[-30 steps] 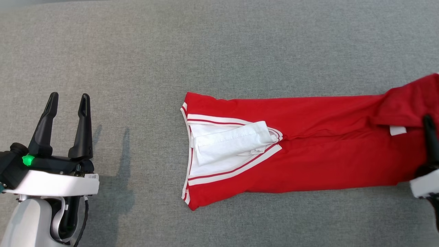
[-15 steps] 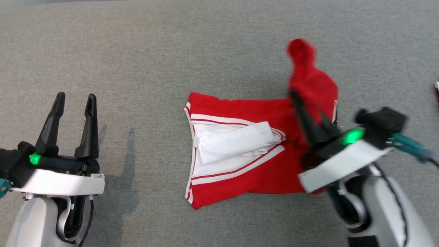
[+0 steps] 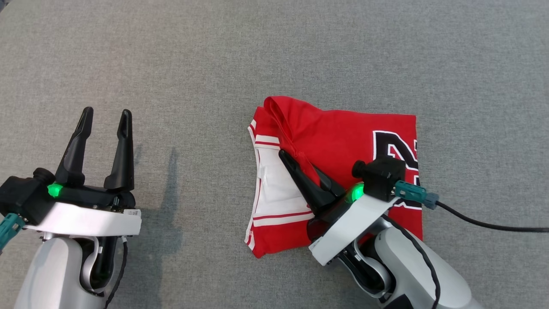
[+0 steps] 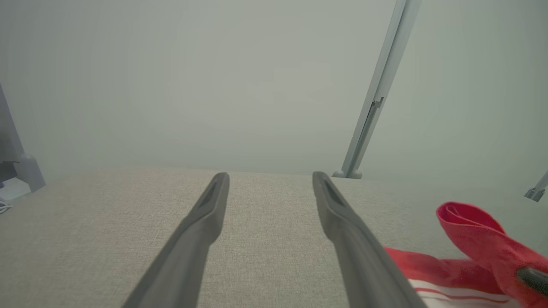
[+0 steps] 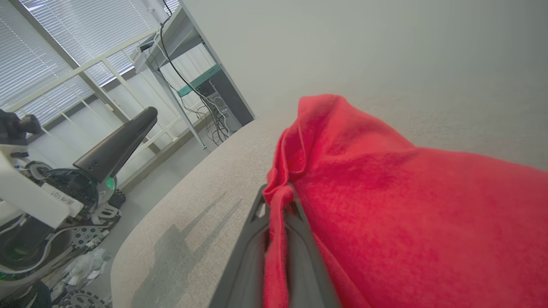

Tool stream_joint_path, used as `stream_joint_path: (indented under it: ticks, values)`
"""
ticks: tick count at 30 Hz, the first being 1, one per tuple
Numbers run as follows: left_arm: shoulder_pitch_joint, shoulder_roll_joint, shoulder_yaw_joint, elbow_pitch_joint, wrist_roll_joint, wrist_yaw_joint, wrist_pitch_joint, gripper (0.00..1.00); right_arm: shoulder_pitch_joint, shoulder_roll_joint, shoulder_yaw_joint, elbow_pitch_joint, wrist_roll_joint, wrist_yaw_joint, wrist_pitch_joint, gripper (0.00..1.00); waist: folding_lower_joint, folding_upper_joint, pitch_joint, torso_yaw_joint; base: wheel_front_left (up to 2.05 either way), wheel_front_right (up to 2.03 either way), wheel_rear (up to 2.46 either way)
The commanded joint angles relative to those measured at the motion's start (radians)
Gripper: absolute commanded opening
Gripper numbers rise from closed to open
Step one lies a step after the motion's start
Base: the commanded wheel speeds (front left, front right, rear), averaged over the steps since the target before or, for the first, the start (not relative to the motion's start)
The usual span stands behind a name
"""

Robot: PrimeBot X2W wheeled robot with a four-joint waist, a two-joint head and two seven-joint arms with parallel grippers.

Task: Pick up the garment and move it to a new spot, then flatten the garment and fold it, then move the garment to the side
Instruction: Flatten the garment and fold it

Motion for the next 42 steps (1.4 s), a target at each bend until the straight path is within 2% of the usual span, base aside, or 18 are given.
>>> stream_joint_path:
  ticks: [1,4,5,6,7,12,17,20,26,31,32,37,42]
  values:
    - [-0.016,-0.001,-0.003,0.002,0.006,-0.001,-0.003,1.0,-0.022,-0.004,0.016,0.022,0.022,0.0,-0.021,0.0,0.0,0.0,0.004,0.004,0.0,0.0,0.0]
    - [-0.026,-0.001,-0.009,0.005,0.006,-0.001,-0.003,1.0,-0.051,-0.004,0.056,0.073,0.049,0.0,-0.058,0.0,0.0,0.0,0.008,0.006,0.0,0.0,0.0]
    - [-0.029,-0.001,-0.011,0.006,0.005,-0.001,-0.003,1.0,-0.06,-0.004,0.072,0.091,0.057,0.0,-0.065,0.03,0.0,0.0,0.009,0.006,0.0,0.0,0.0]
    - [-0.03,-0.001,-0.014,0.008,0.005,-0.001,-0.003,1.0,-0.069,-0.004,0.085,0.101,0.071,0.0,-0.074,0.42,0.0,0.0,0.011,0.007,0.0,0.0,0.0]
    - [-0.031,-0.002,-0.017,0.009,0.004,-0.001,-0.003,1.0,-0.076,-0.004,0.1,0.114,0.082,0.0,-0.08,0.99,0.0,0.0,0.012,0.007,0.0,0.0,0.0]
    - [-0.033,-0.004,-0.021,0.013,0.006,-0.001,-0.003,1.0,-0.104,-0.004,0.15,0.12,0.132,0.0,-0.117,1.0,0.0,0.0,0.013,0.003,0.0,0.0,0.0]
    - [-0.024,0.0,-0.013,0.014,0.01,-0.001,-0.003,1.0,-0.109,-0.005,0.108,0.073,0.107,0.0,-0.141,1.0,0.0,0.0,0.008,-0.012,0.0,0.0,0.0]
    - [-0.014,0.001,-0.005,0.014,0.013,-0.001,-0.003,1.0,-0.081,-0.009,0.021,0.021,0.058,0.0,-0.146,1.0,0.0,0.0,0.0,-0.023,0.0,0.0,0.0]
    - [0.007,0.002,0.027,0.014,0.03,-0.001,-0.003,1.0,0.018,-0.067,-0.221,-0.115,-0.065,0.0,-0.144,1.0,0.0,0.0,-0.021,-0.046,0.0,0.0,0.0]
    - [0.029,-0.006,0.054,0.014,0.049,-0.001,-0.003,1.0,0.126,-0.117,-0.426,-0.195,-0.169,0.0,-0.1,1.0,0.0,0.0,-0.044,-0.064,0.0,0.0,0.0]
    - [0.029,-0.006,0.054,0.014,0.049,-0.001,-0.003,1.0,0.126,-0.117,-0.426,-0.195,-0.169,0.0,-0.1,1.0,0.0,0.0,-0.044,-0.064,0.0,0.0,0.0]
    - [0.066,-0.014,0.076,0.011,0.074,-0.001,-0.003,1.0,0.227,-0.156,-0.58,-0.235,-0.254,0.0,-0.055,1.0,0.0,0.0,-0.079,-0.08,0.0,0.0,0.0]
    - [0.118,-0.025,0.085,0.005,0.088,0.006,-0.003,1.0,0.288,-0.147,-0.62,-0.237,-0.268,0.0,-0.033,1.0,0.0,0.0,-0.134,-0.093,0.0,0.0,0.0]
